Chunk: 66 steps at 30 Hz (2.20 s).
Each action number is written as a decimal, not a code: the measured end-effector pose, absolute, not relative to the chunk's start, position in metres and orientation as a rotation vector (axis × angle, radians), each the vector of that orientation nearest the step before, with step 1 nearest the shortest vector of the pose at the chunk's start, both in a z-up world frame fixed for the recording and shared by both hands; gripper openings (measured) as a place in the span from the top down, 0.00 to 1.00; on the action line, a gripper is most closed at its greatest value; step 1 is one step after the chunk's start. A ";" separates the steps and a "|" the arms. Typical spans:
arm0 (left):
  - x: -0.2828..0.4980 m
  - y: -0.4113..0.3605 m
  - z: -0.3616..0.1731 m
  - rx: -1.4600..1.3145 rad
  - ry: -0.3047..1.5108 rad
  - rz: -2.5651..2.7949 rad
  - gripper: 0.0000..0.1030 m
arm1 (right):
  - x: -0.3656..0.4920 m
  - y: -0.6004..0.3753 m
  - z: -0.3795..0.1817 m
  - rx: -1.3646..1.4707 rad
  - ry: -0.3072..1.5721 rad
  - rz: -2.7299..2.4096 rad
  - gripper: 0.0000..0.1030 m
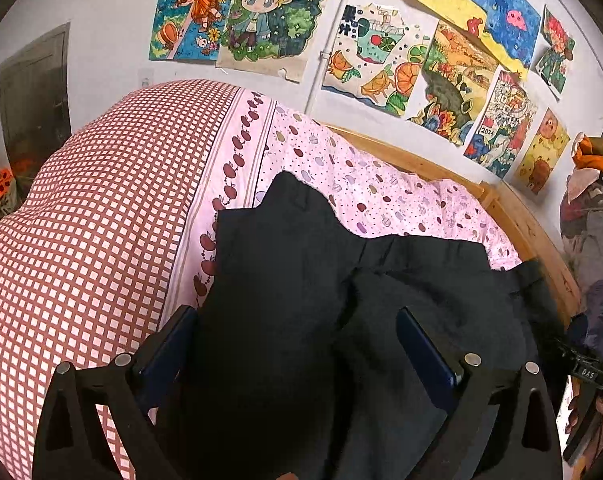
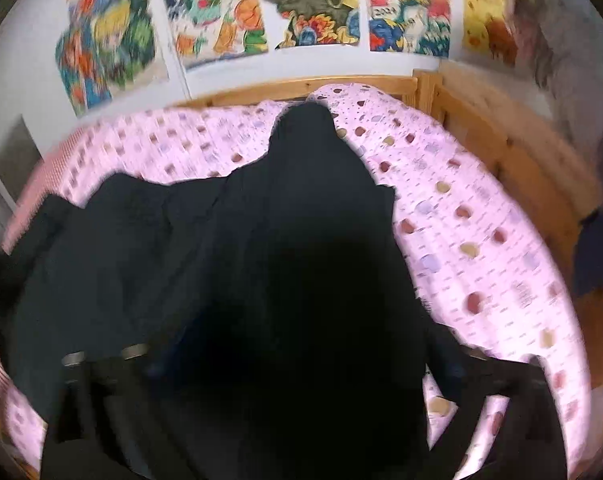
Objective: Fold large clothes
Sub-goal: 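Lower the held jacket back onto the duvet with both tools, then open both tools and release the jacket onto the bed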
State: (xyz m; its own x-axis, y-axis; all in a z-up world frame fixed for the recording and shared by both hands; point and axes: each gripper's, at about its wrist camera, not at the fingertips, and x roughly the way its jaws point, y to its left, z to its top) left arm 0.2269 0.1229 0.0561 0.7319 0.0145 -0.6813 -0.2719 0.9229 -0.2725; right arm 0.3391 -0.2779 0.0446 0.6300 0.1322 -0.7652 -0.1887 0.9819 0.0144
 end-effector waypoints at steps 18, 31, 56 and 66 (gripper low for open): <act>0.174 0.084 0.107 -0.284 0.484 0.186 0.00 | 0.263 -0.280 0.098 0.052 0.547 0.229 0.01; 0.117 0.044 0.128 -0.241 0.435 0.138 0.00 | 0.183 -0.264 0.127 0.023 0.382 0.310 0.01; 0.040 0.014 0.117 -0.071 0.374 0.191 0.00 | 0.102 -0.245 0.124 -0.028 0.305 0.435 0.01; 0.028 0.014 0.091 -0.024 0.393 0.180 0.00 | 0.106 -0.237 0.096 -0.042 0.398 0.369 0.01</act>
